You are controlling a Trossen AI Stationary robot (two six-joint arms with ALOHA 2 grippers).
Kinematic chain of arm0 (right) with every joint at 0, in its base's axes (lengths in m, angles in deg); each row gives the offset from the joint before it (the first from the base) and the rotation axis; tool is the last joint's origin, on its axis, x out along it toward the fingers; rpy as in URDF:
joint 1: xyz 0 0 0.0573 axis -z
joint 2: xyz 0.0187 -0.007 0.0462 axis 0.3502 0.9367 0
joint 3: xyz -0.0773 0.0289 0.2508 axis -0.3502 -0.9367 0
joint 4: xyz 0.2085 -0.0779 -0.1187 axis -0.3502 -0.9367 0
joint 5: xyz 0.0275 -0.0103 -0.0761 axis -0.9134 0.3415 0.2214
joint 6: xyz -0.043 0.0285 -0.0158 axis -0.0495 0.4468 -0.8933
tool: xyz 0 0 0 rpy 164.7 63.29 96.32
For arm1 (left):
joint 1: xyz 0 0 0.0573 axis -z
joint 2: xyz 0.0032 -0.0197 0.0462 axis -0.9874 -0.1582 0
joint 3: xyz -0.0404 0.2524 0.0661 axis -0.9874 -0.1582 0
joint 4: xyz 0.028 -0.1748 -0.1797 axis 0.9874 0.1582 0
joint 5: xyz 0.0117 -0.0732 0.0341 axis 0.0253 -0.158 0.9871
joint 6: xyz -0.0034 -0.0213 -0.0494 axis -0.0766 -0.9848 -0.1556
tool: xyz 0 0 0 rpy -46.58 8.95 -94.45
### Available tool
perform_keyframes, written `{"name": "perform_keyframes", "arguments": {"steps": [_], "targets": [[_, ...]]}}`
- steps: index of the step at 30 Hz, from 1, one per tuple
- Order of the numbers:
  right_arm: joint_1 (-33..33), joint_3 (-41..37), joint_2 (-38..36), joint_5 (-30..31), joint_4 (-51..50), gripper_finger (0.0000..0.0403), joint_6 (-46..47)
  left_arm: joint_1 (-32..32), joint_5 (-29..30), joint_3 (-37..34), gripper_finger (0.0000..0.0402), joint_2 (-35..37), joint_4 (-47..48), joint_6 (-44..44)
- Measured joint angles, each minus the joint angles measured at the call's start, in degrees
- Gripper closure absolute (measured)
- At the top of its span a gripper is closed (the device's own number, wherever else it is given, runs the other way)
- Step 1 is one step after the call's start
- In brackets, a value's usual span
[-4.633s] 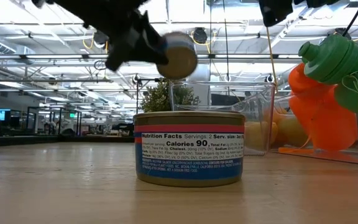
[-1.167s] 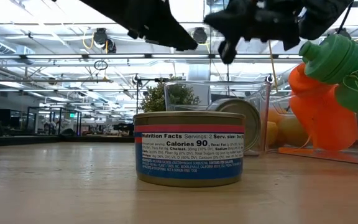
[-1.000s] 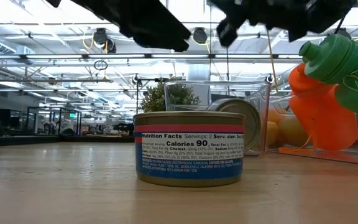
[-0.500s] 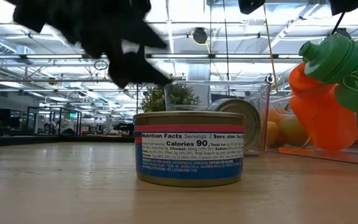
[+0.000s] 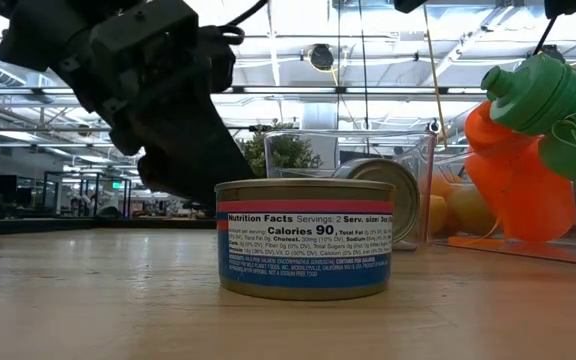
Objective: Pick & Place Food Item
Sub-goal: Put the blue tuna can into the middle transparent bin
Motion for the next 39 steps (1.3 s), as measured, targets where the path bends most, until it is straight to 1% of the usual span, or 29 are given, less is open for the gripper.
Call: {"name": "perform_keyframes", "arguments": {"steps": [7,12,17,20,25,29,31,35,39], "targets": [[0.0,0.0,0.0,0.0,-0.4,0.0144,0.0,1.2,0.0,0.0,0.0117,0.0,-1.7,-1.5],[0.0,0.0,0.0,0.0,-0.4,0.0148,0.0,1.4,-0.3,0.0,0.0117,-3.1,-2.9,-4.6],[0.0,0.0,0.0,0.0,-0.4,0.0149,0.0,0.9,-0.4,0.0,0.0117,-4.9,-4.7,-5.4],[0.0,0.0,0.0,0.0,-0.4,0.0149,0.1,0.2,-0.9,0.0,0.0117,-4.0,-4.1,-5.0],[0.0,0.0,0.0,0.0,-0.8,0.0149,0.2,-0.2,-2.0,0.0,0.0117,-0.2,-4.6,-3.1],[0.0,0.0,0.0,0.0,-0.9,0.0149,0.2,1.1,-2.0,0.0,0.0117,-0.6,-5.1,-3.6],[0.0,0.0,0.0,0.0,-0.9,0.0149,0.2,1.5,-1.2,0.0,0.0117,-1.9,-5.2,-4.6],[0.0,0.0,0.0,0.0,-1.0,0.0149,0.2,1.7,2.4,0.1,0.0117,-3.5,-4.4,-6.4],[0.0,0.0,0.0,0.0,-1.1,0.0149,0.3,1.1,4.1,0.2,0.0117,-3.2,2.2,-9.2]]}}
